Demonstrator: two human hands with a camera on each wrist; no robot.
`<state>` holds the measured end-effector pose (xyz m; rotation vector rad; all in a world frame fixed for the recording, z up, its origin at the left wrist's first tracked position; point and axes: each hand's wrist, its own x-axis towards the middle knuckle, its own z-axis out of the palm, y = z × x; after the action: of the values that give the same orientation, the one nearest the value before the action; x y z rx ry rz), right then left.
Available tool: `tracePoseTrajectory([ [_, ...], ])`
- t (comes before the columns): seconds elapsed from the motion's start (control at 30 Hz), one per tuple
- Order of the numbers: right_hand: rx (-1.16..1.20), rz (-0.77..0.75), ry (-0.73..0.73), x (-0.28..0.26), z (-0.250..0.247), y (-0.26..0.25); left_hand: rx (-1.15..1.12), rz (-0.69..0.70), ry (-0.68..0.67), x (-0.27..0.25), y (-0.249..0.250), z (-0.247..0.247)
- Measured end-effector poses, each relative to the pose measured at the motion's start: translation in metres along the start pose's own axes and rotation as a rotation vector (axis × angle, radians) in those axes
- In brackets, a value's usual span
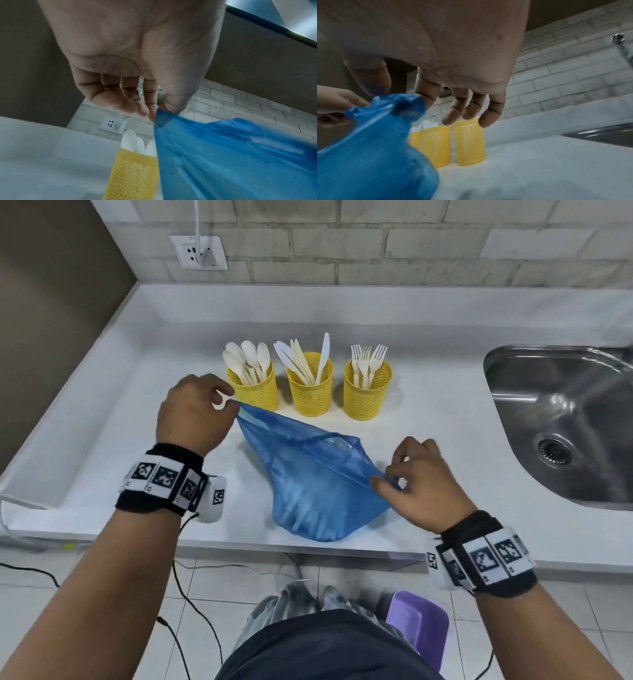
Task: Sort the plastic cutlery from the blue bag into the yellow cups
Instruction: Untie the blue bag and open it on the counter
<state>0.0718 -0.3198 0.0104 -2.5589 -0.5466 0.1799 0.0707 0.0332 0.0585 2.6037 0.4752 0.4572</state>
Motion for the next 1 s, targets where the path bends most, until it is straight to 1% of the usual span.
tracePoseTrajectory([
  [0.07, 0.057, 0.026, 0.054, 0.003, -0.008, 0.003, -0.066, 0.001, 0.0, 0.0, 0.002, -0.005],
  [0.13, 0.132, 0.014, 0.103, 0.006, -0.011, -0.002, -0.185, 0.021, -0.017, -0.006, 0.012, -0.004],
  [0.2, 0.184, -0.013, 0.12, 0.009, -0.009, -0.014, -0.24, 0.088, -0.052, -0.018, 0.026, 0.002],
  [0.23, 0.188, -0.004, 0.09, 0.012, -0.005, -0.02, -0.206, 0.146, -0.085, -0.024, 0.033, 0.006],
  [0.3, 0.154, 0.024, -0.009, 0.017, 0.003, -0.03, -0.056, 0.255, -0.166, -0.034, 0.041, 0.017],
  [0.37, 0.161, -0.013, -0.063, 0.019, 0.013, -0.035, 0.106, 0.31, -0.237, -0.037, 0.042, 0.028],
  [0.4, 0.202, -0.058, -0.056, 0.018, 0.017, -0.037, 0.156, 0.313, -0.259, -0.037, 0.042, 0.032],
  [0.47, 0.331, -0.149, -0.029, 0.014, 0.02, -0.04, 0.195, 0.305, -0.26, -0.036, 0.041, 0.036],
  [0.57, 0.505, -0.192, 0.02, 0.009, 0.013, -0.044, 0.227, 0.291, -0.266, -0.032, 0.04, 0.038],
  [0.63, 0.666, -0.195, 0.033, 0.007, 0.004, -0.047, 0.25, 0.27, -0.353, -0.025, 0.043, 0.037],
  [0.73, 0.874, -0.169, 0.017, 0.007, -0.013, -0.05, 0.275, 0.228, -0.538, -0.015, 0.049, 0.041],
  [0.77, 0.905, -0.16, 0.01, 0.005, -0.018, -0.051, 0.274, 0.222, -0.553, -0.013, 0.05, 0.042],
  [0.83, 0.935, -0.136, -0.012, 0.003, -0.026, -0.052, 0.22, 0.202, -0.516, -0.01, 0.051, 0.044],
  [0.97, 1.01, -0.067, -0.053, -0.001, -0.036, -0.054, -0.012, 0.099, -0.289, -0.011, 0.054, 0.042],
  [1.0, 1.024, -0.043, -0.053, -0.001, -0.039, -0.055, -0.06, 0.059, -0.252, -0.011, 0.054, 0.04],
])
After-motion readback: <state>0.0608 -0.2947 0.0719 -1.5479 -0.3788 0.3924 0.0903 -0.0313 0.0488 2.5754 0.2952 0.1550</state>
